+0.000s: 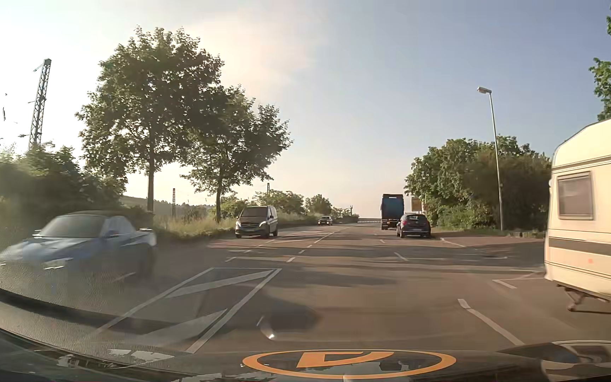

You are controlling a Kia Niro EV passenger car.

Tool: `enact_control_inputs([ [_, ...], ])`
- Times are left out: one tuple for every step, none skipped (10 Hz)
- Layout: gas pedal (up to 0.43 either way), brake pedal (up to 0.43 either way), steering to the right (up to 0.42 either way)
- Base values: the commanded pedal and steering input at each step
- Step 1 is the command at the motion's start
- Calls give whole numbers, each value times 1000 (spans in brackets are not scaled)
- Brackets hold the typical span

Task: Follow the waypoints while adhering to traffic rules and regulations

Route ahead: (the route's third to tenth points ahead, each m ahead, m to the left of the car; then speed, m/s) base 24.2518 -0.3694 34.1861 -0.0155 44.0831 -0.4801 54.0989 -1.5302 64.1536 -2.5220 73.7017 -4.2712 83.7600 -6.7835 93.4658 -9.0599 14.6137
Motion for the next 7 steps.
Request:
enact_control_inputs([
  [240,0,11],
  [228,0,11],
  [228,0,11],
  [228,0,11],
  [209,0,11],
  [209,0,11],
  [209,0,11],
])
